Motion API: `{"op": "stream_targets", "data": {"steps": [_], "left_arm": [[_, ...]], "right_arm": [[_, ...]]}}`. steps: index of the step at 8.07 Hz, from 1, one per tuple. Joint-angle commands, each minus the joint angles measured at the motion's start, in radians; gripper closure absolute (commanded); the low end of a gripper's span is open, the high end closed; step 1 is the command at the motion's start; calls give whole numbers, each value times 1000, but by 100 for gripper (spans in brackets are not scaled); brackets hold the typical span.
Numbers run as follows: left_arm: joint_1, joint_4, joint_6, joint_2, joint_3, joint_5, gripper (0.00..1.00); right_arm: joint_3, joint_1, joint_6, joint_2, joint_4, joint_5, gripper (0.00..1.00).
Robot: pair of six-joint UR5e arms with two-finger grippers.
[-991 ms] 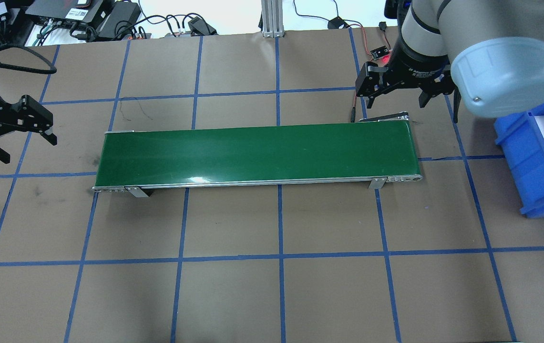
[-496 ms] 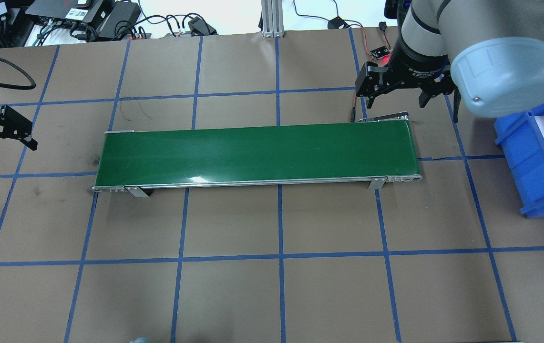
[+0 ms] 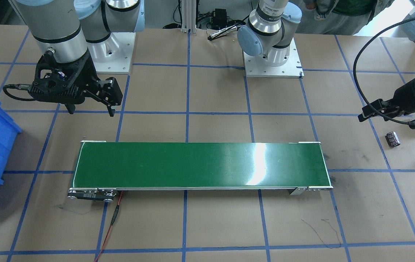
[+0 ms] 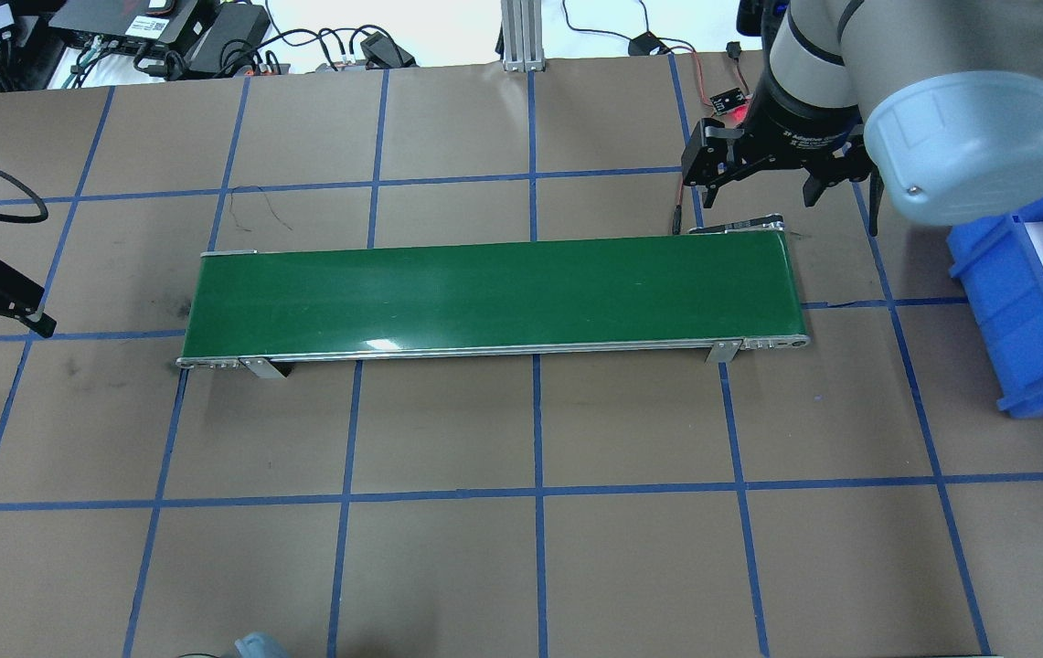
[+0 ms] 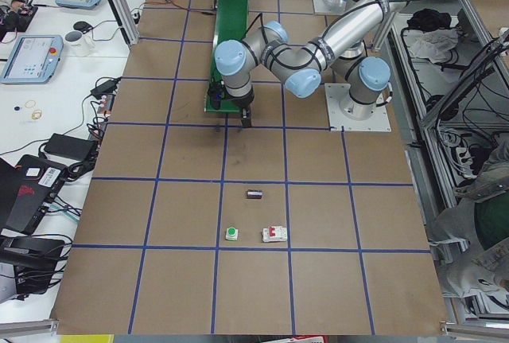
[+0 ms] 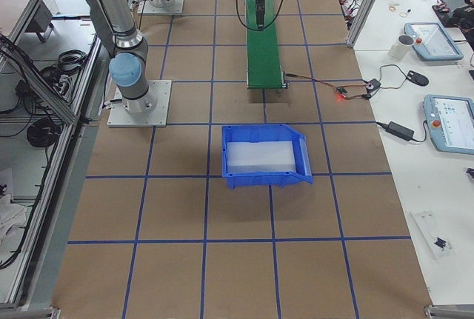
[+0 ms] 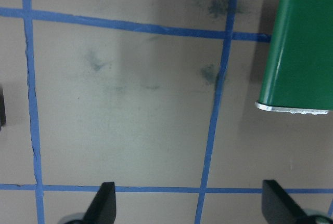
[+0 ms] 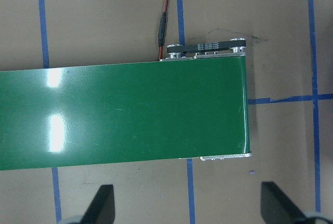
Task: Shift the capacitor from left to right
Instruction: 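Lower the left gripper over the brown capacitor and close on it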
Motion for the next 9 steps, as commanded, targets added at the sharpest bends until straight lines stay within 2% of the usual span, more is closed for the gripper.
{"op": "stream_targets", "data": {"steps": [1, 5, 9], "left_arm": [[83, 12, 45, -27, -30, 2, 0], [227, 147, 197, -119, -30, 6, 0], [236, 288, 231, -186, -30, 34, 0]], "right_arm": [[0, 0, 0, 0, 0, 0, 0], [0, 0, 1, 0, 3, 3, 0], [0, 0, 0, 0, -3, 2, 0]]}}
